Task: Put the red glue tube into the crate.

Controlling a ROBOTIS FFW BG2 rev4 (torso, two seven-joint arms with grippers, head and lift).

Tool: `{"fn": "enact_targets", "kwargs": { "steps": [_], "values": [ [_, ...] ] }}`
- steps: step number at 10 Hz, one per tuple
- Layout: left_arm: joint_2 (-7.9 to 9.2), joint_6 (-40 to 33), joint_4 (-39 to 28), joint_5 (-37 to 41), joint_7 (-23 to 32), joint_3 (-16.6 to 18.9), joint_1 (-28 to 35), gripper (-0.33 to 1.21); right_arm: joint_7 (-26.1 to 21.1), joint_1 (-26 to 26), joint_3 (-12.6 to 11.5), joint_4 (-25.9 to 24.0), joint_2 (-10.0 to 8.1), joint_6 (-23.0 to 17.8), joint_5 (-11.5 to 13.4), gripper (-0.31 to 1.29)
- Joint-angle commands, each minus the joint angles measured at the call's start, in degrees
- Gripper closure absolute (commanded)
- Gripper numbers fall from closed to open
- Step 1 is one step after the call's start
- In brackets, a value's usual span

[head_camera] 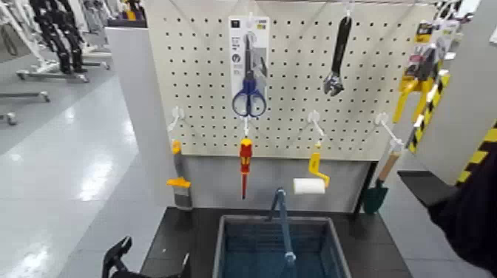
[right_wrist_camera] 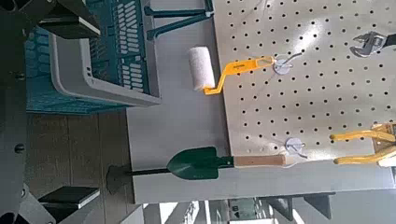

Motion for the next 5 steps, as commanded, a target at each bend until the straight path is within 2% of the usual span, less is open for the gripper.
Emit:
{"fn": "enact_targets", "kwargs": {
  "steps": [1,3,5],
  "values": [
    [0.03,0.22,-0.39,0.2,1.21,-0.38,0.78,0.03,-0.03,0.26,-0.07,-0.95,8.09,1.54,0.82,0.11],
    [0.2,0.39,-0.48,0.2,1.39,-0.46,0.87,0.04,-0.03,0.17,-0.07,-1.04,7.91,1.36,0.91,0.11],
    [0.11,0.39,-0.48,0.12,1.39,-0.46,0.87,0.05,-0.21,0.26,-0.42,-1.65,8.0,1.89,2.23,0.1]
  ]
}}
